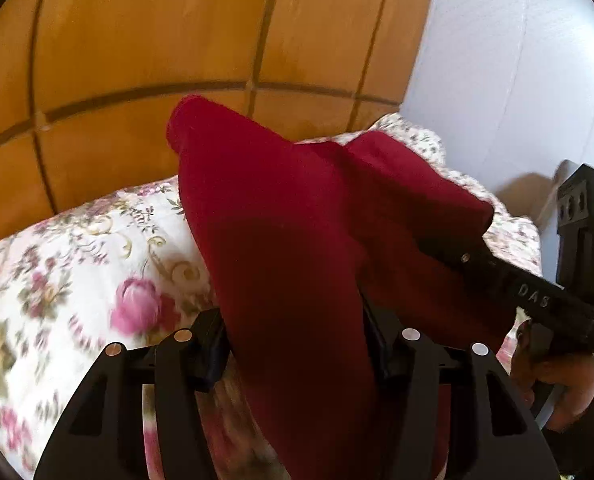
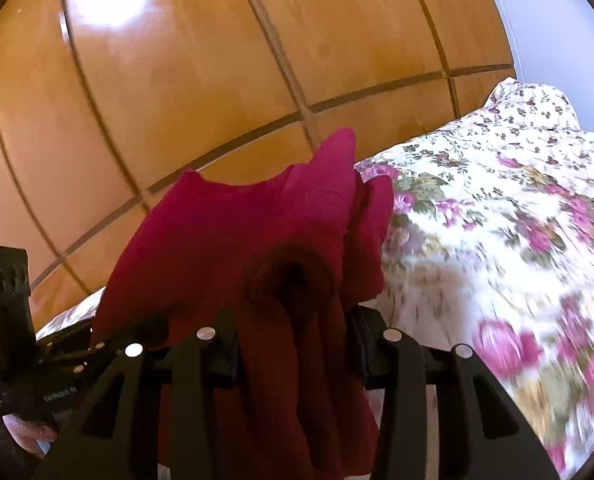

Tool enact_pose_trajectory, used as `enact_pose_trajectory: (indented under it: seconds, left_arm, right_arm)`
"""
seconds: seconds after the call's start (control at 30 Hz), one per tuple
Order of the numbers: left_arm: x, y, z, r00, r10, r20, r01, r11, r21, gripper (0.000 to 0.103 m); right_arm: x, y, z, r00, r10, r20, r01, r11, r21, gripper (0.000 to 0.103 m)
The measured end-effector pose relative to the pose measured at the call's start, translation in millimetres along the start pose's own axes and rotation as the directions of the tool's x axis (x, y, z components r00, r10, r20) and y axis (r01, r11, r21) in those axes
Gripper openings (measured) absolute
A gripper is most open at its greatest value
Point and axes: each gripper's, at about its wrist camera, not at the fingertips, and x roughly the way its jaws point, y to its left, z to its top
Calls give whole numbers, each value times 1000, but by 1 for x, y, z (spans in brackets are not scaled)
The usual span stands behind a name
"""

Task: Fold small clothes

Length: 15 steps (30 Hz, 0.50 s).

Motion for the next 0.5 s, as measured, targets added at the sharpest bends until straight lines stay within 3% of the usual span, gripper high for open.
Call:
enact_pose_trajectory:
  seconds: [0.07, 0.1, 0.13, 0.17, 0.23, 0.3, 0.43, 0.5]
  left_arm:
    - [33, 16, 1, 999, 8, -48, -10, 999, -41, 58]
    - [48, 21, -3, 997, 11, -77, -16, 998, -62, 60]
    - [60, 27, -9, 996, 13, -91, -20, 997, -76, 68]
    - [65, 33, -16, 998, 2, -67, -8, 996, -93, 76]
    - [66, 44, -20, 998, -37, -55, 28, 988, -152, 80]
    - [56, 41, -20, 999, -15, -37, 9, 988, -153, 81]
    - [13, 11, -31, 997, 54, 61, -52, 998, -25, 85]
    - [6, -1, -42, 995, 80, 65, -81, 997, 8, 87]
  right_arm:
    - [26, -16, 0, 999, -19, -42, 21, 999, 48, 40]
    - [51, -28, -6, 991, -73, -113, 80, 995, 63, 42]
    - [65, -35, -11, 983, -102, -154, 112, 992, 63, 48]
    - [74, -47, -17, 982, -79, -173, 100, 988, 117, 49]
    - [70, -57, -16, 987, -36, -157, 64, 982, 178, 54]
    - [62, -57, -16, 989, -28, -144, 54, 982, 179, 58]
    - [11, -48, -17, 996, -58, -60, 68, 982, 174, 65]
    - [-7, -43, -27, 995, -79, -59, 87, 985, 150, 68]
